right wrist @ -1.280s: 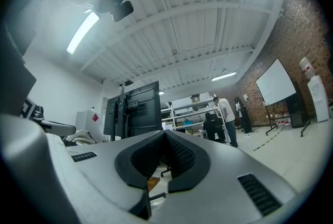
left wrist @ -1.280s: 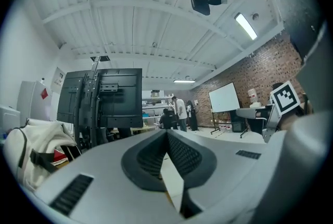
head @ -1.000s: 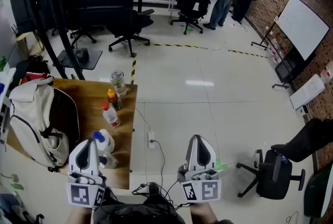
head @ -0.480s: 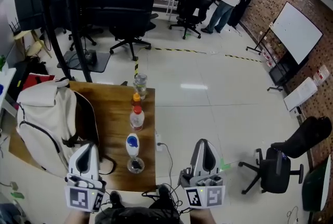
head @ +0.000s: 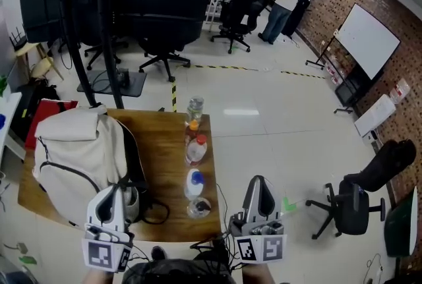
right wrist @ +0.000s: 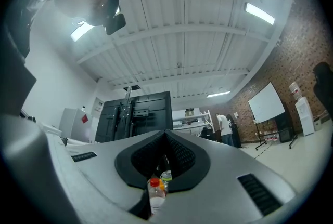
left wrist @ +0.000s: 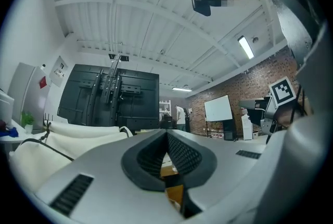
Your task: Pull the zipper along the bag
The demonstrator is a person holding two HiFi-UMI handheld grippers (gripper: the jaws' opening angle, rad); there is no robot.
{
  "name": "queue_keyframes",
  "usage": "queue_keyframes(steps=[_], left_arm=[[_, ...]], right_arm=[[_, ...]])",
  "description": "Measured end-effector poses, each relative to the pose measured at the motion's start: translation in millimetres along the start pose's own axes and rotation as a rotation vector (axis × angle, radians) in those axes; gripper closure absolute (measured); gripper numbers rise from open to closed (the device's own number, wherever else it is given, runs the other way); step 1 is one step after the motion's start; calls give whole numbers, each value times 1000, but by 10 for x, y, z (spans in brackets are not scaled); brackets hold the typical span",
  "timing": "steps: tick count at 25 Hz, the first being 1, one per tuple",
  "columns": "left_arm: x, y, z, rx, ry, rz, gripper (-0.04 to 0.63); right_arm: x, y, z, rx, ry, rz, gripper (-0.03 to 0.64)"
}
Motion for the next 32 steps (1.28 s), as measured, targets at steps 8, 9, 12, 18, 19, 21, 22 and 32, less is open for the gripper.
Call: queue_keyframes(steps=[8,9,12,18,19,21,22,32], left_arm=[[610,329,-68,1,21,5,571],[622,362,-60,1,7,-3,571],[596,440,-11,-4,-16,-28,571],[378,507,47,-3,3,3,571],[324,501,70,-5,-4,10,571],[193,500,143,-18,-29,8,571],[128,500,175,-20,-38,3,571],[-65,503,208,26,-25,62,571]], right_arm=[[675,216,25,19,29,-42,611],[717,261,34,21,34,-46,611],[767,377,66,35,39,-44,611],[602,471,75,28,37,-14,611],[572,455,58,34,37,-3,611],[508,438,29,55,36,19,611],[471,440,15,66,32,29,611],[418,207,-177,75,-53,116,611]])
Point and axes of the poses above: the fingertips, and each gripper's own axes: y backward along the fingers, x to its left, z out of its top, the point moved 9 cm from there along y, backward along the fingers, and after that the axes turned 4 degrees about x, right-handed, at the moved point
